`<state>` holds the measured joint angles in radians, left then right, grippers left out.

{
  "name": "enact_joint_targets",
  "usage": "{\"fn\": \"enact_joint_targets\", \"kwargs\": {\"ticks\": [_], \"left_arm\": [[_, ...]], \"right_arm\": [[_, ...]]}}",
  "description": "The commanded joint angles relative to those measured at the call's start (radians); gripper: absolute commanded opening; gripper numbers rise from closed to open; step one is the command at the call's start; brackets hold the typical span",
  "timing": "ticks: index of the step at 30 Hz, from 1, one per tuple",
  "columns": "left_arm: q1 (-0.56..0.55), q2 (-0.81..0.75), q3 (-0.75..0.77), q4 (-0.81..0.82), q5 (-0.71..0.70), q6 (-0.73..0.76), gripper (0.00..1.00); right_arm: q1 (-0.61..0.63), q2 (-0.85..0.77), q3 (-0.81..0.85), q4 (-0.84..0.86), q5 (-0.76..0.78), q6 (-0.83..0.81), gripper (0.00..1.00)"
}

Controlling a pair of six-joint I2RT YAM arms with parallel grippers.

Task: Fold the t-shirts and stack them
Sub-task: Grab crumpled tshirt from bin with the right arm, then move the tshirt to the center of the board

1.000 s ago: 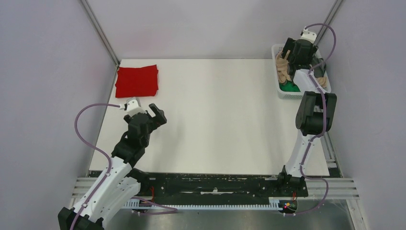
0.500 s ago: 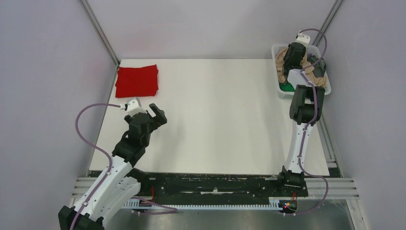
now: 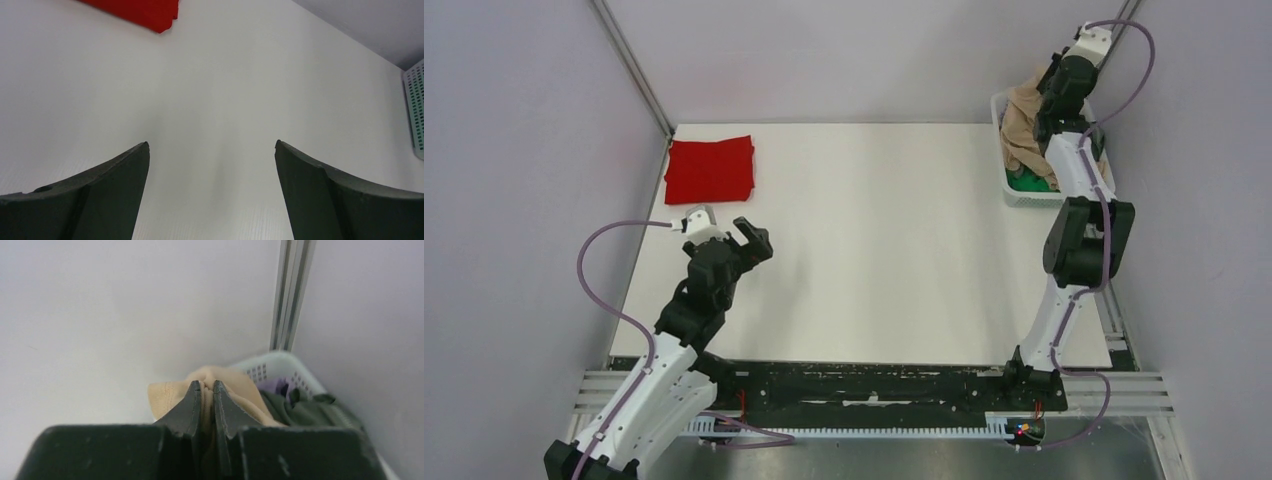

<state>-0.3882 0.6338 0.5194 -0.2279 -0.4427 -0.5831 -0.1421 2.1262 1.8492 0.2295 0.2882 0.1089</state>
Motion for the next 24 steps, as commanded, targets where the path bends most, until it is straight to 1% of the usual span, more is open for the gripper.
{"fn": "enact_joint_targets", "kwargs": {"ticks": [1, 5, 9, 11, 16, 18, 24], "left_arm": [[0.002, -0.004, -0.013, 0.084, 0.078, 0.008, 1.0], [0.003, 0.021, -0.024, 0.105, 0.094, 0.0, 1.0], [0.003, 0.045, -0.034, 0.127, 0.134, -0.015, 1.0], [0.002, 0.052, -0.029, 0.124, 0.152, -0.017, 1.0], [0.003, 0.039, -0.036, 0.114, 0.155, -0.027, 1.0], [0.002, 0.029, -0.039, 0.105, 0.151, -0.03, 1.0], [0.002, -0.003, -0.039, 0.063, 0.108, -0.048, 1.0]], "right_arm": [[0.002, -0.297, -0.045, 0.087, -0.074, 0.026, 0.0], [0.004, -0.416, -0.052, 0.048, -0.185, 0.085, 0.0], [0.019, -0.476, -0.024, 0.03, -0.417, 0.189, 0.0], [0.04, -0.497, -0.009, 0.027, -0.494, 0.231, 0.0], [0.137, -0.548, -0.002, 0.043, -0.605, 0.272, 0.0], [0.221, -0.565, -0.005, 0.059, -0.647, 0.283, 0.0], [0.4, -0.569, -0.002, 0.102, -0.785, 0.299, 0.0]]}}
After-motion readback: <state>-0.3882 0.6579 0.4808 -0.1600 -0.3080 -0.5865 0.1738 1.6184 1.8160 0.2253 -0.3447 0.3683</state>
